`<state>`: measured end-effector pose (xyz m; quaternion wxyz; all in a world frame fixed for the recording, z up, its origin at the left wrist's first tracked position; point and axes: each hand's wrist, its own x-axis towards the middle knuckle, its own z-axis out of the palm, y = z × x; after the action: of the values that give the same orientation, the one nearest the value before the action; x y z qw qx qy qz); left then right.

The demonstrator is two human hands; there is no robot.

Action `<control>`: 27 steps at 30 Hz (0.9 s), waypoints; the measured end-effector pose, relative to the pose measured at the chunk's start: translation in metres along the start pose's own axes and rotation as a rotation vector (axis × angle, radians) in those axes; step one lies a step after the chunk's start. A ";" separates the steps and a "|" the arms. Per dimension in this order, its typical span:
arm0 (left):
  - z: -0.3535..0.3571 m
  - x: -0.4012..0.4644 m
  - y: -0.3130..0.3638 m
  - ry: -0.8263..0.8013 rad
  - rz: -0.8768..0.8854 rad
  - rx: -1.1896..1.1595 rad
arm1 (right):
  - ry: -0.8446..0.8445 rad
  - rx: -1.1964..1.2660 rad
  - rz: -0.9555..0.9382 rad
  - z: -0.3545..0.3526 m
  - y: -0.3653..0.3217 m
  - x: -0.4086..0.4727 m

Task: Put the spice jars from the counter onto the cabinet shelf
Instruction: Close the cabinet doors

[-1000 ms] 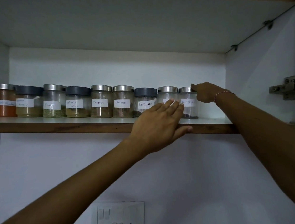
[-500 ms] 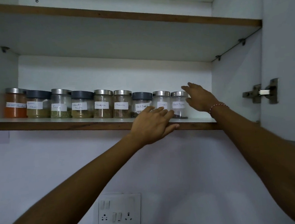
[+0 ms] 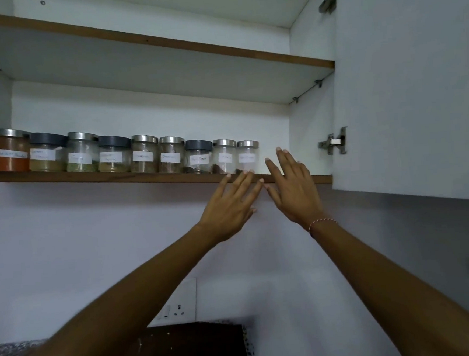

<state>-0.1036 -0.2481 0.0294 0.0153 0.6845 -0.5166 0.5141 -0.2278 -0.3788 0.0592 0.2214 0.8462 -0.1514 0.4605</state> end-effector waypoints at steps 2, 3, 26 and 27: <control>-0.014 0.000 0.016 0.050 0.002 -0.023 | -0.005 -0.070 0.038 -0.018 0.010 -0.023; -0.022 0.000 0.026 0.074 0.001 -0.045 | -0.002 -0.103 0.053 -0.029 0.014 -0.034; -0.218 0.088 0.257 0.545 0.465 -0.419 | 0.245 -0.636 0.583 -0.283 0.103 -0.221; -0.222 0.092 0.266 0.550 0.474 -0.421 | 0.234 -0.608 0.596 -0.286 0.109 -0.226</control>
<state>-0.4543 -0.3125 0.0647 0.1737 0.3660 -0.7302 0.5501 -0.6013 -0.3132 0.0295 0.3332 0.6040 -0.4913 0.5317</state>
